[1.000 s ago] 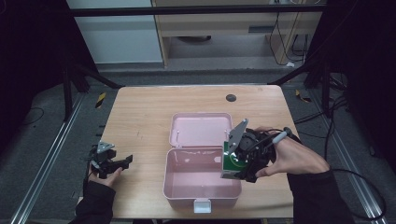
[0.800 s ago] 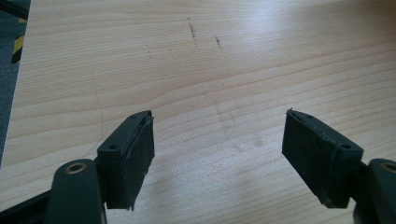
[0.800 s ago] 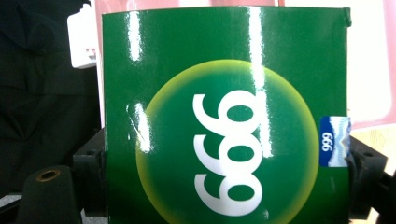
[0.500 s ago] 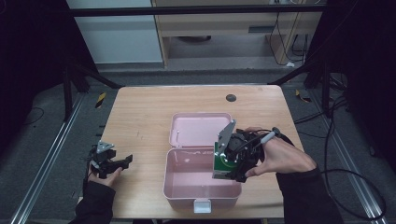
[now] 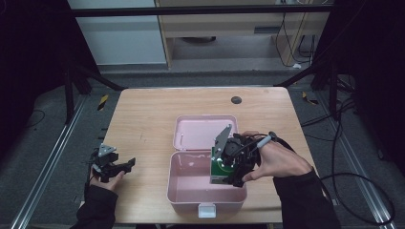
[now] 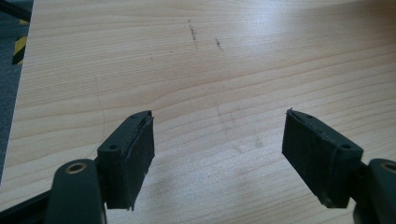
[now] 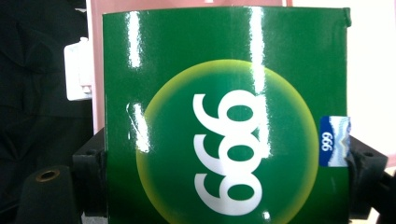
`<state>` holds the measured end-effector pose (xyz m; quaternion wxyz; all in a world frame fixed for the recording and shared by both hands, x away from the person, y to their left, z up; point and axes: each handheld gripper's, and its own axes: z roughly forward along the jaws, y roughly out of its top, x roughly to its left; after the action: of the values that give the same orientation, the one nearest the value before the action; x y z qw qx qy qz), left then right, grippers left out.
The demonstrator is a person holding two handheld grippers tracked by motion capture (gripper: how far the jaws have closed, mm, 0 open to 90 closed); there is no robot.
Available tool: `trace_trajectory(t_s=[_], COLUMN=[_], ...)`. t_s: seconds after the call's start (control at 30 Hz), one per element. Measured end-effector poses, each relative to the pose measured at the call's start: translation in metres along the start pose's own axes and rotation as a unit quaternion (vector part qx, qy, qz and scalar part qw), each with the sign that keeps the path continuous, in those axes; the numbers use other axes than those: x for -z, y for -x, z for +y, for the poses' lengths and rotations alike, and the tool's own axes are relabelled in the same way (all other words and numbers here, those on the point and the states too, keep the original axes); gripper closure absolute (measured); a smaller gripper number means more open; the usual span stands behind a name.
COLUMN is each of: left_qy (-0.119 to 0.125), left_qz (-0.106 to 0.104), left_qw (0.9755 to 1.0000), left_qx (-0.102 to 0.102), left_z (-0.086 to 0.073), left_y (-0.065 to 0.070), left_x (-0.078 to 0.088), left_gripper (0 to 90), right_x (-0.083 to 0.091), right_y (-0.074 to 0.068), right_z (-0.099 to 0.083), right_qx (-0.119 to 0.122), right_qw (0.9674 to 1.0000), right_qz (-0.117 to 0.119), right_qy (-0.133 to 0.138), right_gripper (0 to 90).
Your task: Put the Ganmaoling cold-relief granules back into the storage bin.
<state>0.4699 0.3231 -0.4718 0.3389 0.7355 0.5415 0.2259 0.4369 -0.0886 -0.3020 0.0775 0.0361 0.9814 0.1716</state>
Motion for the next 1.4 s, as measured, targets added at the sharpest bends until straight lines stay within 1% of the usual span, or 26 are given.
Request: trace_trajectory(t_s=[0.07, 0.33, 0.47, 0.6, 0.67, 0.73, 0.9, 1.03, 1.07, 1.13, 1.23, 1.33, 1.4], left_qy=[0.000, 0.002, 0.003, 0.002, 0.002, 0.002, 0.002, 0.004, 0.004, 0.003, 0.003, 0.003, 0.003], left_qz=[0.000, 0.000, 0.000, 0.000, 0.000, 0.000, 0.000, -0.001, 0.000, 0.000, 0.000, 0.000, -0.001], left_qw=[1.0000, 1.0000, 1.0000, 1.0000, 1.0000, 1.0000, 1.0000, 1.0000, 1.0000, 1.0000, 1.0000, 1.0000, 1.0000], left_qx=[0.000, 0.001, 0.001, 0.000, 0.000, 0.000, -0.001, -0.001, -0.001, -0.001, -0.001, -0.002, 0.000], left_z=[0.000, 0.000, 0.000, 0.000, 0.000, 0.000, 0.000, 0.000, 0.000, 0.000, 0.000, 0.000, 0.000], left_y=[0.000, 0.000, 0.000, 0.000, 0.000, 0.000, 0.000, 0.000, 0.000, -0.001, 0.000, 0.000, 0.000], left_x=[0.000, 0.000, 0.000, 0.000, 0.000, 0.001, 0.001, 0.001, 0.001, 0.001, 0.001, 0.001, 0.001], left_gripper=[24.4, 24.5, 24.5, 24.5, 24.5, 24.5, 24.5, 24.5, 24.5, 24.5, 24.5, 24.5, 24.5], right_x=[-0.002, -0.012, -0.018, -0.023, -0.025, -0.027, -0.029, -0.031, -0.032, -0.034, -0.038, -0.041, -0.043], right_y=[0.000, -0.002, -0.002, -0.001, -0.002, -0.002, -0.002, -0.002, -0.001, 0.000, 0.001, 0.003, 0.004], right_z=[0.001, 0.003, 0.000, -0.003, -0.003, -0.002, -0.003, -0.004, -0.005, -0.009, -0.012, -0.016, -0.018], right_qx=[0.002, 0.012, 0.005, 0.006, 0.011, 0.012, 0.016, 0.015, 0.009, 0.003, 0.006, 0.000, -0.004], right_qw=[1.0000, 0.9998, 0.9999, 0.9998, 0.9997, 0.9997, 0.9996, 0.9997, 0.9998, 0.9999, 0.9998, 0.9998, 0.9998], right_qz=[0.002, 0.002, 0.009, 0.013, 0.010, 0.013, 0.010, 0.012, 0.014, 0.015, 0.010, 0.018, 0.018], right_qy=[0.000, -0.016, -0.012, -0.013, -0.018, -0.019, -0.020, -0.013, -0.008, -0.006, -0.019, -0.004, -0.003], right_gripper=[16.0, 16.1, 16.1, 16.1, 16.1, 16.1, 16.1, 16.2, 16.2, 16.2, 16.2, 16.2, 16.1])
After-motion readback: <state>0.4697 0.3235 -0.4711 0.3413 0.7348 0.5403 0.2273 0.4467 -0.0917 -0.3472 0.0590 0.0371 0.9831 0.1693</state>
